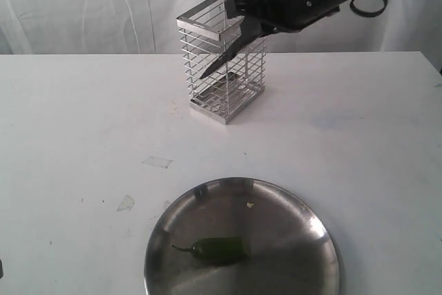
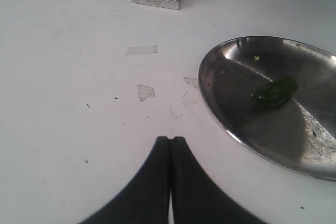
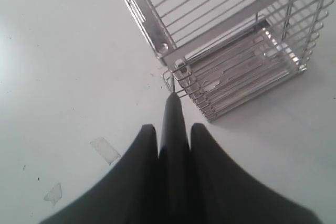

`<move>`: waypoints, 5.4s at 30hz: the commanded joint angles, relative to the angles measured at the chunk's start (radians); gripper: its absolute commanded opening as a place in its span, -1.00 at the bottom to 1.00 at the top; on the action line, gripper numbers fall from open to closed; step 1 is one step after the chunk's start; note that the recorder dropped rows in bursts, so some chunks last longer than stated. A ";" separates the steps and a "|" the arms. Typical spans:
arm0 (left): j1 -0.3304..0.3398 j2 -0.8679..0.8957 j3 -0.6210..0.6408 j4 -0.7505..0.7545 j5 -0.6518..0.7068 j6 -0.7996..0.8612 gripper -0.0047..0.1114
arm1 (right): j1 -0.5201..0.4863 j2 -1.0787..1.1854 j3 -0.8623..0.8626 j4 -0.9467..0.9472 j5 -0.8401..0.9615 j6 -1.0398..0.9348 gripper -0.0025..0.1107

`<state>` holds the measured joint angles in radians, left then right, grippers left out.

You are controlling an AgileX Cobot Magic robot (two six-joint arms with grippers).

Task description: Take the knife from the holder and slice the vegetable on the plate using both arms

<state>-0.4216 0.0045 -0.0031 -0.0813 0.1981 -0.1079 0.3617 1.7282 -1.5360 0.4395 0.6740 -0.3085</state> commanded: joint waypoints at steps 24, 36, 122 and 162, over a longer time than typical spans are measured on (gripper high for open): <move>0.002 -0.004 0.003 -0.007 0.004 0.004 -0.92 | -0.001 -0.913 0.651 -0.124 0.015 0.047 -0.81; 0.002 -0.004 0.003 -0.007 0.004 0.004 -0.92 | -0.001 -1.505 0.862 -0.030 0.027 0.106 -0.81; -0.243 1.438 -0.814 0.333 -0.804 -0.324 -0.69 | -0.001 -0.694 0.829 0.659 0.023 -0.662 -0.86; -0.518 1.385 -0.816 0.562 0.153 -0.182 0.01 | -0.001 -1.145 1.156 0.186 0.019 0.055 -0.96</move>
<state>-0.9394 1.3504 -0.8138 0.4970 0.3300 -0.3343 0.3599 0.5897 -0.3858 0.6046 0.6949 -0.2309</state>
